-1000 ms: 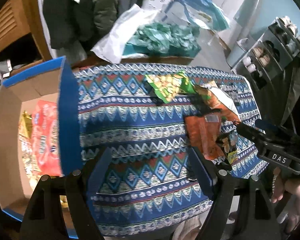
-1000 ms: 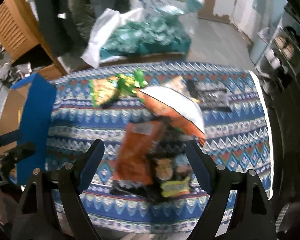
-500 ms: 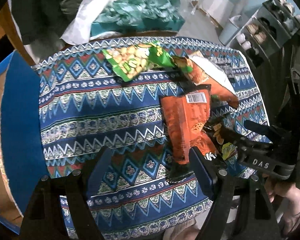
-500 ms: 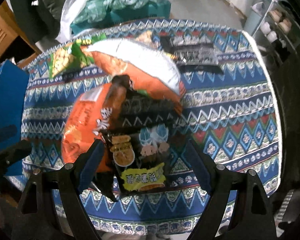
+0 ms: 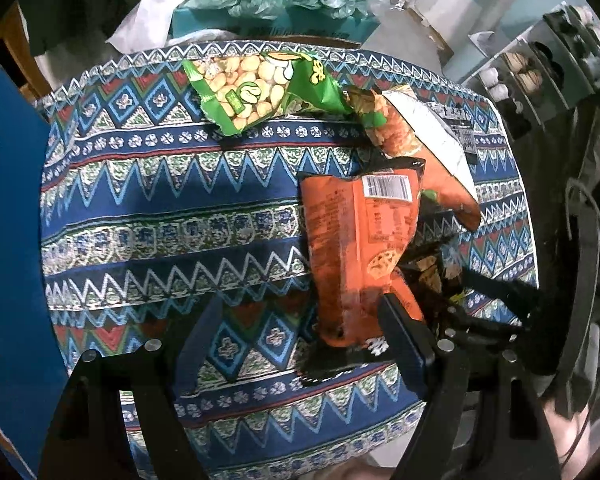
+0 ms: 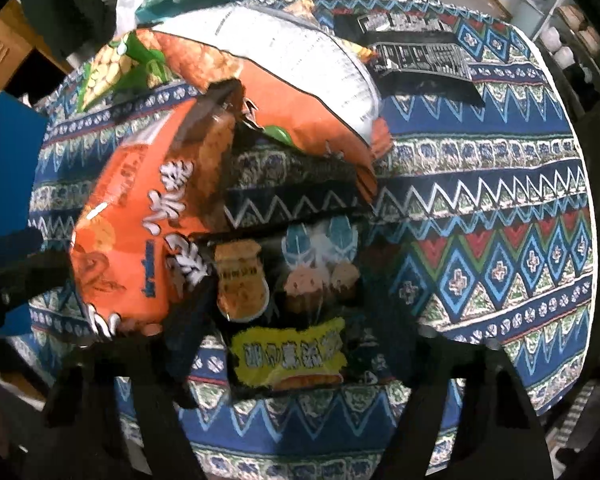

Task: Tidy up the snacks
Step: 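Grasp the orange barcode chip bag with the left tool while the right tool grasps the black snack bag, then lift both held bags and carry them over the cardboard box, then lower both bags into the box and open both tools, then move both tools back to the snacks on the cloth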

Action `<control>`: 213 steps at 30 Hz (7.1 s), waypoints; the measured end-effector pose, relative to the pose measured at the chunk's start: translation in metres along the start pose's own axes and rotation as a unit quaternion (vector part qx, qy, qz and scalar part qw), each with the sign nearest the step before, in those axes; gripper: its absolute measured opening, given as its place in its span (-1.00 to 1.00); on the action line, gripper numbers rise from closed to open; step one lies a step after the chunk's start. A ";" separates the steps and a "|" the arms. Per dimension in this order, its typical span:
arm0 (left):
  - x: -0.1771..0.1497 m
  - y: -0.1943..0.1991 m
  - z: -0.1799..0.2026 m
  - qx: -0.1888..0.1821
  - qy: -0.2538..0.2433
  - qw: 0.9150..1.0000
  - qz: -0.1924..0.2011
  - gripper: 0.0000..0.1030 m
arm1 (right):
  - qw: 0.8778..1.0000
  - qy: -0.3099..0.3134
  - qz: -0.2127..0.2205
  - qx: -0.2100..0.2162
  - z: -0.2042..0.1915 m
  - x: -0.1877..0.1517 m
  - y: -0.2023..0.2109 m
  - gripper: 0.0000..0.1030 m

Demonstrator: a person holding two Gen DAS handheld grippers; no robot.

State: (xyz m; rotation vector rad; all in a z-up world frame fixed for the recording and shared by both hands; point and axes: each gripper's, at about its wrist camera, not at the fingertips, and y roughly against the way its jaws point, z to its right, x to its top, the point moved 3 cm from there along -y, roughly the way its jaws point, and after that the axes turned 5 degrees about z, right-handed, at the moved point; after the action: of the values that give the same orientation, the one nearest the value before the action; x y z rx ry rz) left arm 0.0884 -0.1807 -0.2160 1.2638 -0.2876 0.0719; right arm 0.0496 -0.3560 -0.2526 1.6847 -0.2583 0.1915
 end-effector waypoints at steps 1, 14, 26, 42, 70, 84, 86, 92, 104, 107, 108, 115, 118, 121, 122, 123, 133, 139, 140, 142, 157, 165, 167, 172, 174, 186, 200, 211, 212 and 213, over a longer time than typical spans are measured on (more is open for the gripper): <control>0.002 -0.001 0.002 -0.007 0.007 1.000 -0.001 0.58 | 1.000 0.002 -0.001 -0.008 0.001 -0.001 0.000 0.27; 0.017 -0.023 0.034 -0.024 0.011 1.000 -0.007 0.69 | 0.999 -0.053 0.001 -0.007 0.049 -0.012 0.011 0.47; 0.005 -0.070 0.035 -0.032 0.009 0.998 -0.049 0.61 | 0.999 -0.046 -0.008 -0.009 0.059 -0.019 -0.004 0.47; -0.020 -0.033 0.011 -0.024 -0.007 1.000 -0.018 -0.05 | 1.000 -0.009 -0.001 -0.018 0.009 -0.008 0.000 0.32; -0.030 0.082 -0.015 0.011 -0.023 0.996 0.085 -0.07 | 0.993 0.037 0.096 0.054 -0.049 -0.002 0.107 0.32; -0.020 0.125 -0.041 0.021 -0.011 0.991 0.130 -0.07 | 0.987 0.059 0.128 0.080 -0.096 0.025 0.124 0.32; -0.018 0.132 -0.048 0.029 -0.007 0.990 0.139 -0.07 | 0.985 0.063 0.132 0.086 -0.106 0.029 0.126 0.32; -0.016 0.148 -0.075 0.029 0.017 0.987 0.155 -0.07 | 0.983 0.077 0.136 0.101 -0.135 0.040 0.127 0.32; -0.019 0.180 -0.122 0.036 0.058 0.981 0.183 -0.08 | 0.975 0.115 0.136 0.130 -0.205 0.058 0.129 0.32; -0.022 0.188 -0.137 0.045 0.066 0.978 0.190 -0.08 | 0.974 0.124 0.133 0.136 -0.222 0.060 0.127 0.32; -0.022 0.190 -0.142 0.049 0.069 0.978 0.192 -0.08 | 0.973 0.127 0.132 0.137 -0.226 0.060 0.126 0.32; -0.030 0.202 -0.185 0.067 0.106 0.972 0.199 -0.08 | 0.969 0.154 0.125 0.148 -0.270 0.061 0.121 0.32; -0.034 0.207 -0.202 0.079 0.118 0.969 0.202 -0.08 | 0.967 0.166 0.122 0.152 -0.290 0.060 0.119 0.32; -0.040 0.211 -0.220 0.093 0.130 0.966 0.205 -0.08 | 0.965 0.177 0.118 0.155 -0.309 0.059 0.116 0.32; -0.042 0.212 -0.225 0.097 0.134 0.965 0.205 -0.08 | 0.964 0.182 0.117 0.156 -0.317 0.059 0.115 0.32; -0.044 0.212 -0.230 0.100 0.137 0.964 0.205 -0.08 | 0.963 0.186 0.116 0.157 -0.323 0.059 0.113 0.32; -0.061 0.206 -0.284 0.147 0.175 0.955 0.190 -0.08 | 0.958 0.217 0.092 0.161 -0.371 0.053 0.091 0.32; -0.065 0.196 -0.302 0.145 0.192 0.955 0.175 -0.06 | 0.957 0.224 0.081 0.166 -0.386 0.050 0.081 0.33; -0.066 0.194 -0.303 0.148 0.193 0.955 0.170 -0.05 | 0.957 0.225 0.080 0.166 -0.387 0.050 0.081 0.34; -0.066 0.193 -0.304 0.158 0.192 0.955 0.164 -0.03 | 0.957 0.227 0.081 0.163 -0.389 0.050 0.081 0.34; -0.061 0.202 -0.292 0.163 0.182 0.953 0.179 0.29 | 0.962 0.202 0.100 0.152 -0.370 0.059 0.096 0.57; -0.052 0.202 -0.259 0.147 0.148 0.961 0.180 0.32 | 0.964 0.196 0.117 0.134 -0.345 0.061 0.108 0.58; -0.049 0.202 -0.250 0.148 0.137 0.962 0.182 0.44 | 0.965 0.195 0.119 0.131 -0.339 0.061 0.110 0.58; -0.043 0.200 -0.226 0.156 0.103 0.966 0.181 0.45 | 0.968 0.184 0.127 0.118 -0.317 0.061 0.116 0.58; -0.040 0.198 -0.217 0.154 0.094 0.967 0.179 0.45 | 0.969 0.178 0.130 0.113 -0.307 0.062 0.118 0.58; -0.031 0.178 -0.164 0.138 0.041 0.976 0.163 0.51 | 0.977 0.138 0.139 0.087 -0.245 0.063 0.126 0.58; -0.020 0.157 -0.107 0.111 -0.013 0.982 0.149 0.56 | 0.985 0.080 0.144 0.059 -0.166 0.062 0.127 0.59; -0.012 0.129 -0.083 0.096 -0.021 0.987 0.129 0.56 | 0.991 0.036 0.131 0.018 -0.102 0.067 0.111 0.59; -0.011 0.127 -0.082 0.095 -0.022 0.987 0.127 0.56 | 0.991 0.031 0.127 0.016 -0.096 0.068 0.108 0.59; -0.010 0.123 -0.080 0.095 -0.024 0.987 0.125 0.56 | 0.992 0.027 0.124 0.014 -0.092 0.069 0.104 0.59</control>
State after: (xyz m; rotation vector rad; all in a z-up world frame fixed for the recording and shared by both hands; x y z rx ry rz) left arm 0.0670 -0.0667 -0.1258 1.4136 -0.4882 0.2896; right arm 0.0893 -0.2812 -0.1228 1.6705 -0.4265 0.4274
